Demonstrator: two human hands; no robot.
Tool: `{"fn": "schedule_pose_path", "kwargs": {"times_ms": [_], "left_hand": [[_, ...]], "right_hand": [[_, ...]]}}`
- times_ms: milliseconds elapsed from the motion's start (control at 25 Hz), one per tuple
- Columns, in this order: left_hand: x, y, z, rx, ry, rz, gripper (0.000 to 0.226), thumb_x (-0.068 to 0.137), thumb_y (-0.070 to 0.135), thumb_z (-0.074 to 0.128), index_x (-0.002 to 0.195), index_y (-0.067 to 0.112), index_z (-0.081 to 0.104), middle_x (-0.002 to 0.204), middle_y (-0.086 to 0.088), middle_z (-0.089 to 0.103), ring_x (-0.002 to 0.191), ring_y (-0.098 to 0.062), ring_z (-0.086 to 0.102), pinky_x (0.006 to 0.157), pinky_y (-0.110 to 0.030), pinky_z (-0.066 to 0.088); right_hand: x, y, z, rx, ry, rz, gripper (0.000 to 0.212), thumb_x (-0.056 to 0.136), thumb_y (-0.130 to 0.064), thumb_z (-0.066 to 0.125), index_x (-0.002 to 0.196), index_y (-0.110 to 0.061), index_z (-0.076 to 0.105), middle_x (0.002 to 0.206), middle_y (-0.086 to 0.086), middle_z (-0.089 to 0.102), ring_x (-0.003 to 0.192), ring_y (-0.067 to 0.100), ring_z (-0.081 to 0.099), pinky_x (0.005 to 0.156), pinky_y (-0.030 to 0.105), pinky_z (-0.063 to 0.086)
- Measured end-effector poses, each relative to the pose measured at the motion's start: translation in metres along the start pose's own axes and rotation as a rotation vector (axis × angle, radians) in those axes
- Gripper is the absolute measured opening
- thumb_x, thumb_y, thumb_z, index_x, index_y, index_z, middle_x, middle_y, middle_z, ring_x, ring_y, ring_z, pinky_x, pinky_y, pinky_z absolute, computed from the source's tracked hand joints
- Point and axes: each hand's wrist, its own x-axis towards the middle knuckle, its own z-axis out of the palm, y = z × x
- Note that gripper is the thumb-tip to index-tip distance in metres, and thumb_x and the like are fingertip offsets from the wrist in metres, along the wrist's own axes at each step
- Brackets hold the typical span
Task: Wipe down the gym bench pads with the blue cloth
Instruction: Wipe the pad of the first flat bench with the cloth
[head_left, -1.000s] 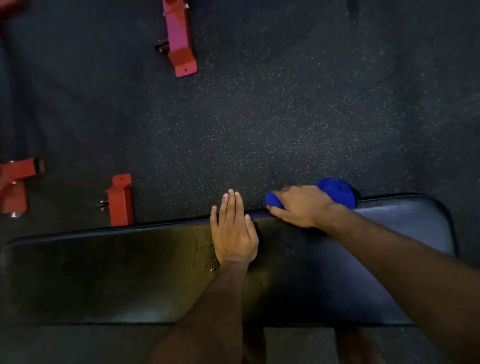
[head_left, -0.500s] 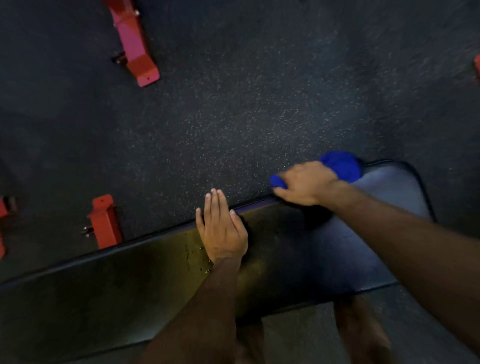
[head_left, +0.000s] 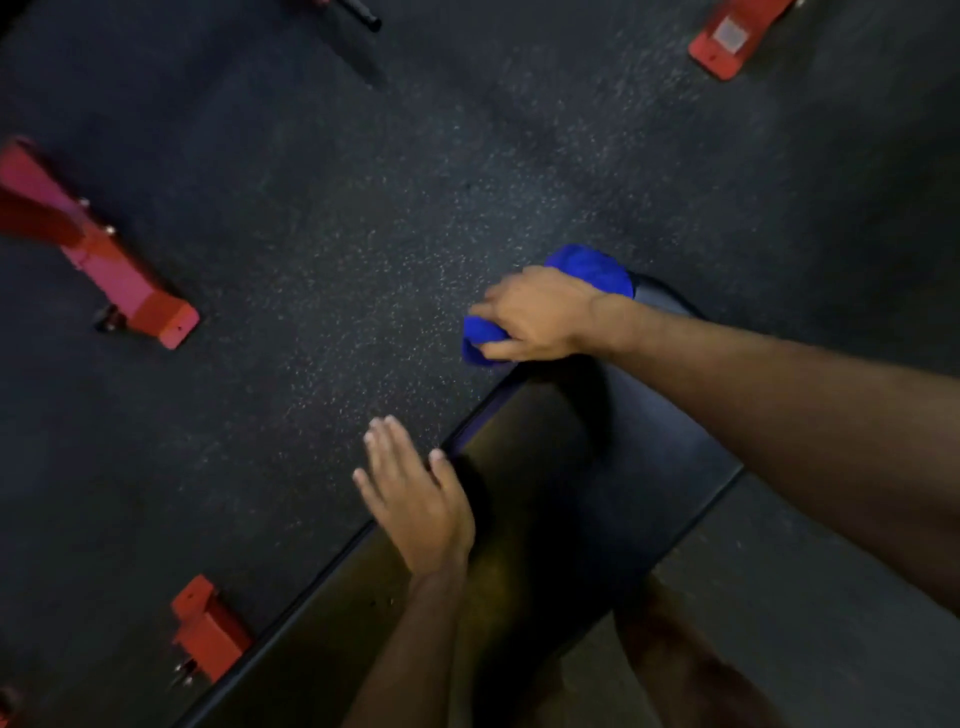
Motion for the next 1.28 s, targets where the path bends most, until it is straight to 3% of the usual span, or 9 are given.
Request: {"fn": "schedule_pose_path", "kwargs": {"times_ms": [80, 160, 280, 440, 600, 720, 920, 1080, 1280], "left_hand": [[0.025, 0.058, 0.014, -0.072, -0.022, 0.262, 0.067, 0.104, 0.042, 0.025, 0.16, 0.006, 0.024, 0.168, -0.009, 0.024, 0.157, -0.02, 0.015, 0.127, -0.042, 0.004], [0.046, 0.107, 0.034, -0.088, -0.138, 0.366, 0.07, 0.104, 0.047, 0.023, 0.161, 0.006, 0.02, 0.169, -0.008, 0.02, 0.157, -0.018, 0.012, 0.129, -0.042, 0.008], [0.057, 0.121, 0.06, -0.025, -0.165, 0.354, 0.072, 0.104, 0.048, 0.023, 0.159, 0.003, 0.028, 0.167, -0.01, 0.028, 0.156, -0.022, 0.021, 0.127, -0.046, 0.02], [0.053, 0.118, 0.063, 0.028, -0.119, 0.408, 0.066, 0.105, 0.042, 0.024, 0.154, 0.0, 0.039, 0.163, -0.011, 0.037, 0.154, -0.023, 0.028, 0.126, -0.047, 0.022], [0.057, 0.124, 0.064, 0.095, -0.167, 0.363, 0.067, 0.104, 0.042, 0.02, 0.157, 0.005, 0.033, 0.164, -0.007, 0.034, 0.154, -0.019, 0.025, 0.128, -0.044, 0.015], [0.057, 0.125, 0.063, 0.101, -0.188, 0.358, 0.068, 0.103, 0.044, 0.017, 0.159, 0.008, 0.03, 0.165, -0.005, 0.032, 0.155, -0.016, 0.022, 0.128, -0.041, 0.011], [0.055, 0.122, 0.064, 0.092, -0.173, 0.38, 0.068, 0.103, 0.043, 0.017, 0.159, 0.007, 0.029, 0.165, -0.006, 0.033, 0.155, -0.018, 0.024, 0.128, -0.039, 0.007], [0.055, 0.123, 0.065, 0.098, -0.169, 0.39, 0.068, 0.104, 0.043, 0.016, 0.159, 0.006, 0.027, 0.165, -0.007, 0.032, 0.155, -0.019, 0.024, 0.128, -0.039, 0.005], [0.057, 0.124, 0.063, 0.124, -0.218, 0.407, 0.067, 0.104, 0.041, 0.017, 0.158, 0.004, 0.03, 0.164, -0.007, 0.035, 0.153, -0.021, 0.028, 0.128, -0.044, 0.011]], "right_hand": [[-0.004, 0.029, -0.017, 0.018, 0.116, 0.121, 0.039, 0.096, -0.053, 0.043, 0.109, -0.02, 0.059, 0.111, 0.009, 0.067, 0.104, 0.032, 0.062, 0.082, 0.04, 0.043], [-0.02, 0.056, -0.018, 0.085, -0.01, 0.228, 0.043, 0.098, -0.055, 0.039, 0.113, -0.021, 0.06, 0.117, 0.008, 0.066, 0.108, 0.031, 0.061, 0.084, 0.041, 0.043], [-0.034, 0.057, 0.011, 0.011, -0.195, 0.147, 0.053, 0.096, -0.061, 0.034, 0.132, -0.028, 0.055, 0.129, 0.004, 0.062, 0.117, 0.029, 0.058, 0.095, 0.046, 0.042], [-0.035, 0.072, 0.017, 0.089, -0.08, 0.149, 0.048, 0.091, -0.062, 0.04, 0.119, -0.03, 0.063, 0.118, -0.001, 0.067, 0.11, 0.025, 0.062, 0.092, 0.042, 0.042], [-0.06, 0.1, 0.026, 0.305, 0.032, 0.337, 0.047, 0.087, -0.061, 0.05, 0.119, -0.029, 0.064, 0.119, -0.001, 0.064, 0.112, 0.026, 0.06, 0.091, 0.042, 0.045], [-0.076, 0.112, 0.033, 0.541, 0.135, 0.509, 0.036, 0.087, -0.056, 0.053, 0.108, -0.029, 0.063, 0.111, -0.002, 0.063, 0.107, 0.028, 0.06, 0.078, 0.038, 0.042], [-0.108, 0.113, 0.042, 0.718, 0.243, 0.764, 0.024, 0.088, -0.054, 0.053, 0.1, -0.035, 0.061, 0.096, -0.006, 0.057, 0.099, 0.026, 0.058, 0.079, 0.04, 0.042], [-0.13, 0.111, 0.05, 0.747, 0.267, 0.899, 0.023, 0.088, -0.051, 0.051, 0.079, -0.03, 0.053, 0.09, -0.004, 0.057, 0.092, 0.029, 0.058, 0.076, 0.039, 0.044], [-0.065, 0.09, 0.03, 0.483, 0.201, 0.67, 0.043, 0.09, -0.058, 0.047, 0.111, -0.025, 0.065, 0.114, 0.004, 0.068, 0.107, 0.03, 0.062, 0.084, 0.04, 0.05]]}}
